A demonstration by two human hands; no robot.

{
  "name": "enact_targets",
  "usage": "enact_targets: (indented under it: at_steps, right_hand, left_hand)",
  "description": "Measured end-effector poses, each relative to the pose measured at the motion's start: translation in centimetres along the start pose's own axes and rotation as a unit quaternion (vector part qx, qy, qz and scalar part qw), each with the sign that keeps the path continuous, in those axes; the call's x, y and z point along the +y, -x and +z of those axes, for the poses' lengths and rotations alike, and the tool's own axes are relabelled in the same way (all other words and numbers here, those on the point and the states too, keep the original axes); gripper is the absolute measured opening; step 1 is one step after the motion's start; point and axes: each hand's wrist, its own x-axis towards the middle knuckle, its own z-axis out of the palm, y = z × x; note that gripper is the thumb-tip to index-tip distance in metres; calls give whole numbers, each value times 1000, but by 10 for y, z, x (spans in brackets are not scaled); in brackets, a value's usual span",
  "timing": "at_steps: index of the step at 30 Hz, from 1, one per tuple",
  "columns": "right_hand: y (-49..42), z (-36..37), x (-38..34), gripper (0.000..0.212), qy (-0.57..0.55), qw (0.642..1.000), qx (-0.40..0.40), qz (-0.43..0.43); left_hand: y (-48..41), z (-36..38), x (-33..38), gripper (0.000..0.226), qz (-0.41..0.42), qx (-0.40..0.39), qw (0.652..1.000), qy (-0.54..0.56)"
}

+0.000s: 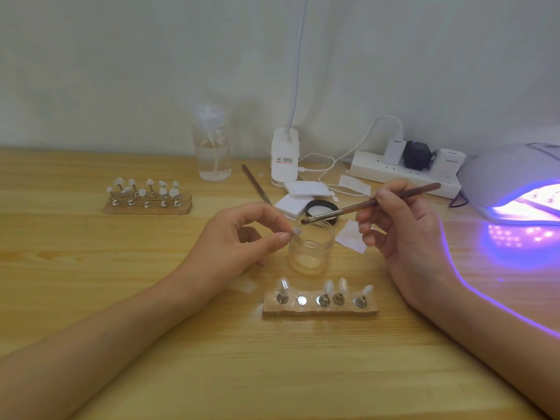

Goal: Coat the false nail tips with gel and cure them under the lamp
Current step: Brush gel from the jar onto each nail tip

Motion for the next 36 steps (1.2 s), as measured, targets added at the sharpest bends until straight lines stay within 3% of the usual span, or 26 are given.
enact_targets:
  at_steps: [3,7,12,17,21,26,31,36]
  right_hand:
    - [1,2,1,14,16,1000,-23,0]
    - [0,-1,2,15,32,999,17,12]
    - [1,2,0,11,12,1000,-21,-7]
    - [0,-1,1,17,26,1000,16,5]
    - [1,1,1,13,10,1000,-25,-12]
    - [1,-1,2,14,36,999,9,-4]
    - [2,2,0,13,18,999,-27,-17]
    - [3,0,0,15,37,999,7,-7]
  left_hand:
    - [0,0,0,15,-1,0,1000,1]
    - [-1,0,0,16,-2,2,1000,1]
    - [0,0,0,17,-3,2,1000,0]
    - [0,1,0,17,-5,2,1000,0]
    - [0,1,-1,16,-9,4,1000,-2]
    - [-1,0,-1,11,-10,3,1000,-6]
    - [-1,0,-3,6,-19,4,1000,-7]
    - [-1,0,-2,5,-33,0,999,-12]
